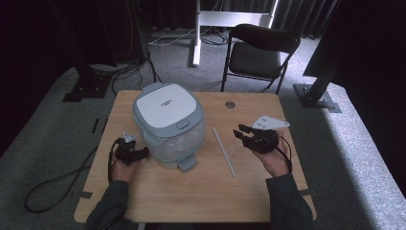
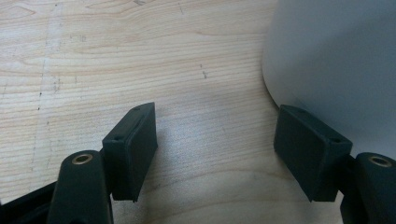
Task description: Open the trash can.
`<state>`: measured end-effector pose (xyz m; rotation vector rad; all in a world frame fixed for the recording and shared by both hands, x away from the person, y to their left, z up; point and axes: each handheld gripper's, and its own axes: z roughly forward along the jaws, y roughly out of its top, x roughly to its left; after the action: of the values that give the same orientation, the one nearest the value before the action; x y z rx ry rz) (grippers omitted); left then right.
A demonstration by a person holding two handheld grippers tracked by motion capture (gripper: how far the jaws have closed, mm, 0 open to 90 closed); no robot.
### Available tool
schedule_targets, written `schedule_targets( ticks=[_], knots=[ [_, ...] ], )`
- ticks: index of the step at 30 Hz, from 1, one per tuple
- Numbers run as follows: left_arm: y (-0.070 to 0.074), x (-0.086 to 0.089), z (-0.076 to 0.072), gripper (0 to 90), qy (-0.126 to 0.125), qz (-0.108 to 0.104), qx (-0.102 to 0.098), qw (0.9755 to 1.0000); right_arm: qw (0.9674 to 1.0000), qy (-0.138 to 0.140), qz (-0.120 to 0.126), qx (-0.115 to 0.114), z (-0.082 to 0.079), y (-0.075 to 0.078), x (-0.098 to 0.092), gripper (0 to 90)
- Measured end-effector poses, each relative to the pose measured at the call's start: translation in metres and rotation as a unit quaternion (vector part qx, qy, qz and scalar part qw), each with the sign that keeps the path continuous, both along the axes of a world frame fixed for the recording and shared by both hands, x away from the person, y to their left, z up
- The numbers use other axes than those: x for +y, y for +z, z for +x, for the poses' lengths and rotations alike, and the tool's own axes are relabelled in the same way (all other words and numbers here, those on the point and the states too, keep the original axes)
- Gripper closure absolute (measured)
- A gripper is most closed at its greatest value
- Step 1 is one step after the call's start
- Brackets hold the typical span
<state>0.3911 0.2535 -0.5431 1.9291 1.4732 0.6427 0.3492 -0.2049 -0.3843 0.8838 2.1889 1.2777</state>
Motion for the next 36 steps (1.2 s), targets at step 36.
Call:
schedule_targets(
  ticks=[36],
  knots=[
    [0.0,0.0,0.0,30.2,0.0,0.0,0.0,1.0,0.9989,0.041,0.006,-0.024,0.003,0.024,0.024,88.5]
  ],
)
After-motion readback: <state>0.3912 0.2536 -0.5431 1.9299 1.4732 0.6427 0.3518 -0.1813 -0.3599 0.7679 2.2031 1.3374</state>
